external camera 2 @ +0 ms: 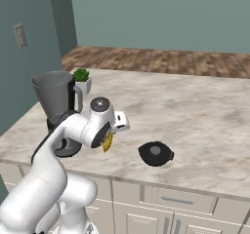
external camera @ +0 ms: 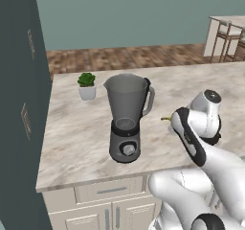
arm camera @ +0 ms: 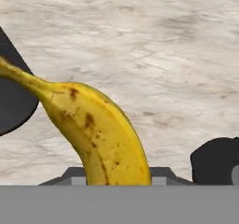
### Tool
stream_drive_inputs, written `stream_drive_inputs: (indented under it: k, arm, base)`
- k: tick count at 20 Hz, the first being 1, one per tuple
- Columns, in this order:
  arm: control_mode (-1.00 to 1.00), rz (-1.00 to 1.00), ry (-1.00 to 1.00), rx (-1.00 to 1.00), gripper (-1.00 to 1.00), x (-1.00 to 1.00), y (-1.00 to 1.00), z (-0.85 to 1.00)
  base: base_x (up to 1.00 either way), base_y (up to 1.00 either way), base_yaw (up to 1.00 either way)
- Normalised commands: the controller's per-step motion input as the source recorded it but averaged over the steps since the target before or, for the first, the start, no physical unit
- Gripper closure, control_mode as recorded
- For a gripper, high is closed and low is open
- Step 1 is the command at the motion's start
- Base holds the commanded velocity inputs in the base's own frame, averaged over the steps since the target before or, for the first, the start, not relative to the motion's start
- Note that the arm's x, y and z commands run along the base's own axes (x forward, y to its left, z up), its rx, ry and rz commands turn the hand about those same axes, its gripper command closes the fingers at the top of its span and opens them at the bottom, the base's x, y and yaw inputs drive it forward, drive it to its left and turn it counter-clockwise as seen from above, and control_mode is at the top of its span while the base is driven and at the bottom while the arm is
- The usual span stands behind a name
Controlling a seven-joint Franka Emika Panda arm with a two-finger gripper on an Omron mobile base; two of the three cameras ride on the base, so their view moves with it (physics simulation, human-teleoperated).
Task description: Open the blender lid, put the banana in the blender, close the lid, and start the blender.
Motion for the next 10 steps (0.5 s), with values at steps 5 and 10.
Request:
stream_drive_inputs:
  k: [5, 10]
  arm:
    - [-1.0, 0.0, -0.22, 0.01, 1.0, -0.2, 0.0, 1.0]
    - [-1.0, 0.0, -0.21, 0.04, 1.0, -0.05, 0.09, 1.0]
  base:
    - [0.0, 0.0, 0.0]
    - [0.0, 0.0, 0.0]
